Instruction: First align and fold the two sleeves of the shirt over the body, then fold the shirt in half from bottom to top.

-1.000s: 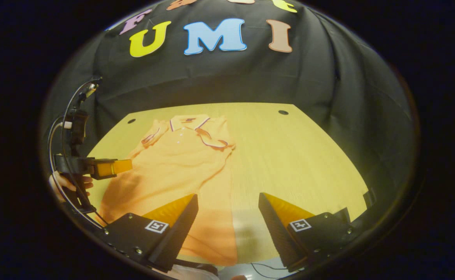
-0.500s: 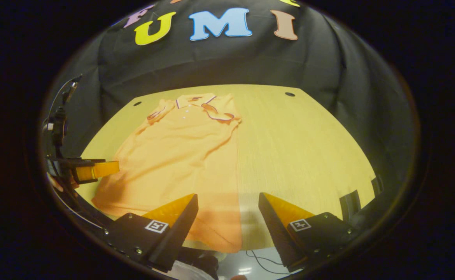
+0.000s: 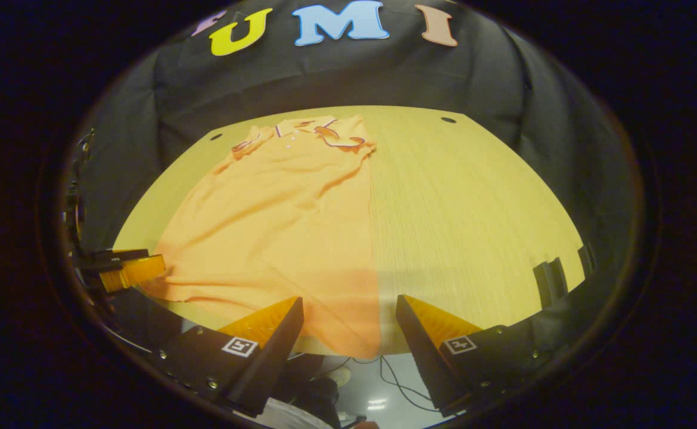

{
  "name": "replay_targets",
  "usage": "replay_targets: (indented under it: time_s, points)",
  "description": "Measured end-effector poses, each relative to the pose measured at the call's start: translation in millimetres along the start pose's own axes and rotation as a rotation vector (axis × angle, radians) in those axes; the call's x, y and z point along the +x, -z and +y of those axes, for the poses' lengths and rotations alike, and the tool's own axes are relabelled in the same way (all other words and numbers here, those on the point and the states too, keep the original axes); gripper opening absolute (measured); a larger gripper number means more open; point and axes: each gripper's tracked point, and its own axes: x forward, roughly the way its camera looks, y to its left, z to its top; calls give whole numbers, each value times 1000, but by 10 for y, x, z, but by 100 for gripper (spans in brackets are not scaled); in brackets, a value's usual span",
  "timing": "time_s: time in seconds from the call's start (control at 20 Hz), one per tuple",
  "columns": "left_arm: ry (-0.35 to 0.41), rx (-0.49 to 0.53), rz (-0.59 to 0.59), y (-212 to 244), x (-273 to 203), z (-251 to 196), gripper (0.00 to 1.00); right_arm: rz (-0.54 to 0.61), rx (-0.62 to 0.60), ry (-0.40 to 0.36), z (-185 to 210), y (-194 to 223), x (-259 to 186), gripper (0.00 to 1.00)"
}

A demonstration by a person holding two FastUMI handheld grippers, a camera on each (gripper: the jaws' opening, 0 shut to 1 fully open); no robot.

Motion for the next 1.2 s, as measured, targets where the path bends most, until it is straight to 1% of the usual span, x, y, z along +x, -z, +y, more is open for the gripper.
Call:
replay_targets:
  time_s: [0.15, 0.2, 0.3, 0.35, 0.45, 0.5, 0.55, 0.6, 0.7, 0.75, 0.8, 0.85, 0.9, 1.0, 1.05, 1.1, 1.15, 1.2]
  points:
    - [4, 1, -10, 117, -71, 26, 89, 16, 1, -4, 25, 108, 9, 97]
    - [7, -6, -9, 165, -82, 16, 96, 23, -1, -6, 42, 140, 9, 97]
    - [7, -18, -9, 219, -95, 21, 92, 31, -7, -13, 83, 192, 18, 98]
    - [6, -21, -12, 240, -110, 21, 96, 34, -11, -14, 99, 219, 26, 98]
    - [4, -17, -22, 261, -103, 15, 89, 42, -20, -15, 115, 271, 33, 96]
    - [2, -12, -24, 276, -95, 17, 93, 44, -25, -12, 115, 287, 34, 97]
    - [-4, -4, -25, 280, -89, 17, 89, 33, -31, -9, 121, 271, 30, 96]
    - [-9, 4, -29, 286, -68, 20, 92, 35, -40, -6, 119, 285, 44, 97]
    - [-27, 32, -28, 314, -43, 12, 92, 28, -68, 6, 115, 300, 47, 99]
    - [-39, 47, -28, 320, -40, 9, 92, 22, -88, 7, 122, 306, 44, 98]
    - [-44, 58, -30, 327, -40, -14, 89, 18, -94, 4, 147, 295, 54, 98]
    - [-45, 60, -30, 343, -37, -31, 93, 15, -89, -1, 152, 293, 46, 96]
    - [-47, 54, -35, 316, -22, -47, 89, 18, -80, 5, 140, 300, 65, 93]
    - [-43, 47, -35, 308, 16, -119, 69, 15, -70, 12, 108, 273, 78, 88]
    - [-39, 39, -37, 297, 23, -152, 59, 13, -60, 19, 89, 276, 78, 82]
    - [-34, 30, -37, 296, 30, -186, 48, 10, -49, 27, 58, 270, 83, 66]
    - [-35, 16, -37, 292, 31, -199, 31, 7, -31, 33, 28, 253, 80, 56]
    - [-43, 10, -32, 293, 42, -193, 23, 4, -17, 39, -5, 244, 80, 39]
